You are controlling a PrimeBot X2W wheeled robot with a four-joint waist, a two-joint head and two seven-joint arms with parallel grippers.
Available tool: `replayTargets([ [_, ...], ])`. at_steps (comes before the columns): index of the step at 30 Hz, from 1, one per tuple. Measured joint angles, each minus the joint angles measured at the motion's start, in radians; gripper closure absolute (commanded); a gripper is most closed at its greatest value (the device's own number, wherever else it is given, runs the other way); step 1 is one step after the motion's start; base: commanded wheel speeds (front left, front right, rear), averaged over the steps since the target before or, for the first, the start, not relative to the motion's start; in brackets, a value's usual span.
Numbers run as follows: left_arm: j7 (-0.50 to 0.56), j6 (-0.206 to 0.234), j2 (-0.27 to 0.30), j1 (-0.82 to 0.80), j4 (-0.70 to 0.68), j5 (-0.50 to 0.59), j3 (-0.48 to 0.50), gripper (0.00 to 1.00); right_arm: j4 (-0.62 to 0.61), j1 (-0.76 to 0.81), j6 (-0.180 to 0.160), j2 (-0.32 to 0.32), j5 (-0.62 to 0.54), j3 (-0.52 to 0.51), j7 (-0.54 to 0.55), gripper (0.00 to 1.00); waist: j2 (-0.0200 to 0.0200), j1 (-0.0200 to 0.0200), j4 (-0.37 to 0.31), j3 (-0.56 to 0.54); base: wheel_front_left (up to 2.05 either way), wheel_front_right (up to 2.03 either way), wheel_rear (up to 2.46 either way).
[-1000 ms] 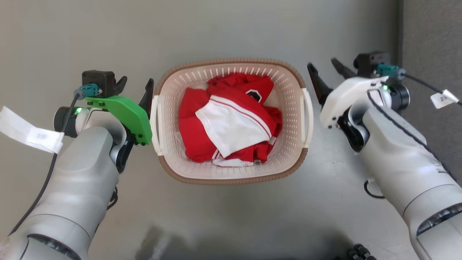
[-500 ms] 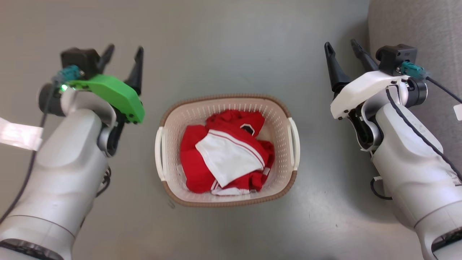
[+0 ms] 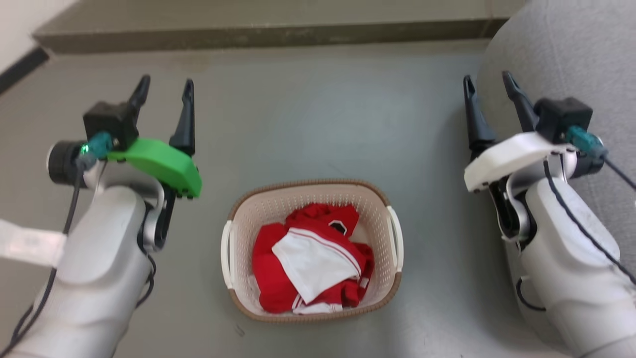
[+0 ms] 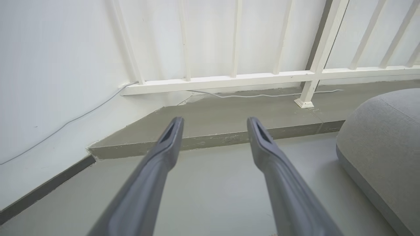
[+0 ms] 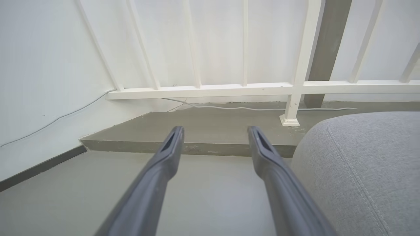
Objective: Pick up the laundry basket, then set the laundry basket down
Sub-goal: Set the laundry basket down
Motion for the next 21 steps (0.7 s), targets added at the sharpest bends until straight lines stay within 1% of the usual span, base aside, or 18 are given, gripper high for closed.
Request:
replayTargets([
  [1,0.000,0.009,0.007,0.039,-0.038,0.021,0.009,0.00,-0.032,0.033,-0.003,0.000,-0.018,-0.008,0.000,0.00,0.0000,0.0000,-0.002,-0.027,0.00,0.00,0.00],
  [6,0.000,0.020,0.014,0.150,-0.119,0.030,0.034,0.00,-0.099,0.124,-0.019,0.000,-0.049,-0.028,0.000,0.00,0.0000,0.0000,-0.008,-0.093,0.00,0.00,0.00],
  [10,0.000,0.026,0.013,0.240,-0.160,0.041,0.037,0.00,-0.127,0.206,-0.027,-0.002,-0.058,-0.042,0.000,0.00,0.0000,0.0000,-0.011,-0.143,0.00,0.00,0.00],
  [19,0.000,0.043,0.018,0.429,-0.229,0.066,0.060,0.00,-0.183,0.360,-0.029,-0.002,-0.093,-0.044,0.000,0.00,0.0000,0.0000,-0.019,-0.243,0.00,0.00,0.00],
  [21,0.000,0.043,0.018,0.467,-0.243,0.066,0.063,0.00,-0.196,0.390,-0.036,-0.002,-0.095,-0.048,0.000,0.00,0.0000,0.0000,-0.022,-0.262,0.00,0.00,0.00],
])
